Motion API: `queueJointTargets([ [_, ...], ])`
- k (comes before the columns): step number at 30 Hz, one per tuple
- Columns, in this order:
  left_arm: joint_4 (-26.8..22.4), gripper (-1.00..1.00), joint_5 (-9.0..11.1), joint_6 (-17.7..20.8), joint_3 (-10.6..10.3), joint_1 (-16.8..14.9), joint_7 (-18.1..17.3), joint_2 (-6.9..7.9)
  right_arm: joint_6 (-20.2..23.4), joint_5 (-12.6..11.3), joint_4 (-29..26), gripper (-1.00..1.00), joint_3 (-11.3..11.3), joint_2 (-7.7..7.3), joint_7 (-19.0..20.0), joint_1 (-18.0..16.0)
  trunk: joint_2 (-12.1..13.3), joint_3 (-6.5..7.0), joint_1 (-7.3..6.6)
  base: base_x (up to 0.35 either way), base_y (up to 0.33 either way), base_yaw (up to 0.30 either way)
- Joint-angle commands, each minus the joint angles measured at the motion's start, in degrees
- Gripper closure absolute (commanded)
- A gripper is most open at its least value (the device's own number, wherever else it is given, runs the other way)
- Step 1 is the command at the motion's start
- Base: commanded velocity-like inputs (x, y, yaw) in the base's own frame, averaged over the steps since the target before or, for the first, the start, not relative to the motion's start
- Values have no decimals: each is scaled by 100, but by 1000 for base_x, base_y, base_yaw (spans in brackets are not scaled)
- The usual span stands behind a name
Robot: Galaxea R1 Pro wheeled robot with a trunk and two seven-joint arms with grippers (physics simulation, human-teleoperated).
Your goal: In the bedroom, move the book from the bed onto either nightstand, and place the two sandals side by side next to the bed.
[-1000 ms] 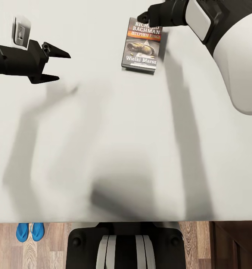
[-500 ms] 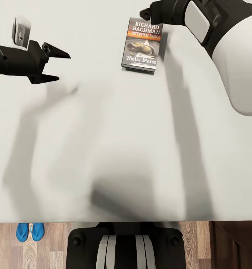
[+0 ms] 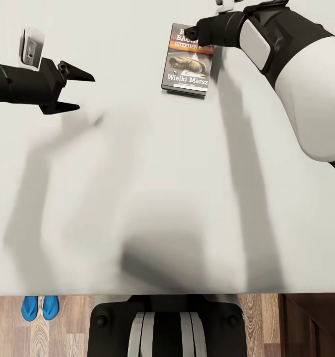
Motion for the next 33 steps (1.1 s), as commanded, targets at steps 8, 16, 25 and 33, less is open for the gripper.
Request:
queueJointTargets([
  [8, -3, -100, 50, 22, 5, 38, 49, 3, 15, 3, -10, -100, 33, -7, 151, 39, -1, -2, 0, 0, 0, 0],
  [16, -3, -100, 50, 24, 6, 41, 49, 3, 1, 11, -17, -100, 41, -13, 810, 99, -1, -2, 0, 0, 0, 0],
  [25, -3, -100, 50, 24, 14, 42, 53, 10, -3, 55, -44, -100, 90, -8, 1220, 193, -1, -2, 0, 0, 0, 0],
  [33, -3, -100, 50, 24, 33, 37, 49, 11, 3, 84, -68, -100, 113, 6, 1981, 259, -1, -2, 0, 0, 0, 0],
])
